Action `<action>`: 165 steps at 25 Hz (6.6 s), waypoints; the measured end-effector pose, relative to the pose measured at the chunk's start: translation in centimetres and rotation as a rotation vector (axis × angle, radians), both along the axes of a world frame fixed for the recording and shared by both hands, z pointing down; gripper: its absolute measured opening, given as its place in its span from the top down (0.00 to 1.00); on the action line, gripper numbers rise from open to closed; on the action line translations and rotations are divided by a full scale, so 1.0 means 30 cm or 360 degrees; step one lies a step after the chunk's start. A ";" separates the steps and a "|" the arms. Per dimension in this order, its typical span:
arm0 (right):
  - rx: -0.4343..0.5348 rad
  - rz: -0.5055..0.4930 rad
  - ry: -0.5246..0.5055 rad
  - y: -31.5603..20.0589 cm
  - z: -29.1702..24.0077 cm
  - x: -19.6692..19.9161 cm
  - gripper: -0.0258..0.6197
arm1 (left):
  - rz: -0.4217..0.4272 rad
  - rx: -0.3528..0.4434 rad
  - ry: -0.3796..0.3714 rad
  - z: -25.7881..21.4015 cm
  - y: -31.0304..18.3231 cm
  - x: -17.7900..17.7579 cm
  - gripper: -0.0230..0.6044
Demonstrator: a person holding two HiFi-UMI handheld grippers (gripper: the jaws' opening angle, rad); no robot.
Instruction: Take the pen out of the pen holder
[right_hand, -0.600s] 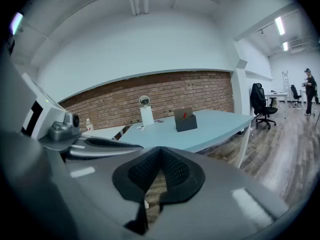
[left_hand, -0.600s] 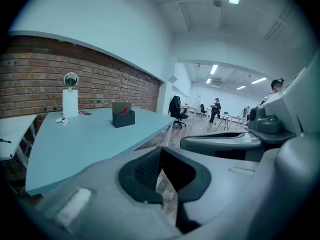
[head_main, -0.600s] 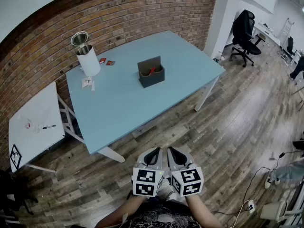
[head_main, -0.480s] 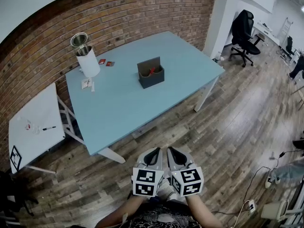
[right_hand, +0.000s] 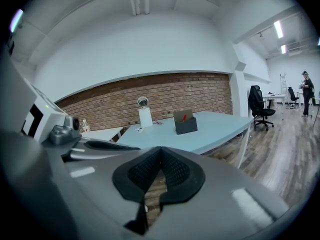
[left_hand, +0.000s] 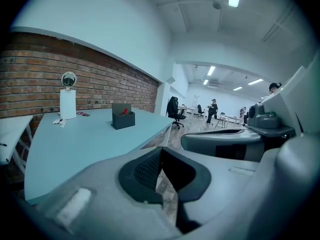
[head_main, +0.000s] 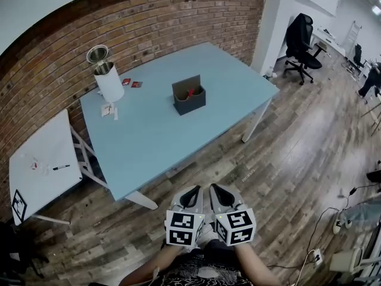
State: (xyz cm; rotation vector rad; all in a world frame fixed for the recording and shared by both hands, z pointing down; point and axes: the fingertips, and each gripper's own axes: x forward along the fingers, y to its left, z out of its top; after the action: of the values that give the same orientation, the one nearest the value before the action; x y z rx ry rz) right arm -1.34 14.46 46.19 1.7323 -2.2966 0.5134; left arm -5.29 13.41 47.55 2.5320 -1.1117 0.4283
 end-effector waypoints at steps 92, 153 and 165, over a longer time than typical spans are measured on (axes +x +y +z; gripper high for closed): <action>-0.0031 -0.0295 -0.0081 -1.318 0.108 0.151 0.88 | -0.0276 -0.0092 -0.0133 0.124 -1.187 0.137 0.97; 0.0165 -0.0312 -0.0209 -1.427 -0.022 0.186 0.88 | -0.0357 -0.0086 -0.0133 0.127 -1.219 0.119 0.97; 0.0217 -0.0295 -0.0206 -1.332 -0.062 0.258 0.88 | -0.0316 -0.0033 -0.0131 0.092 -1.150 0.196 0.97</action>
State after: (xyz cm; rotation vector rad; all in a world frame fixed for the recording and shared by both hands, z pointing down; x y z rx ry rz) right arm 6.41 -25.49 44.33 1.5624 -2.6066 0.4547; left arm 0.60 -21.08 50.33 2.3753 -1.3665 0.4912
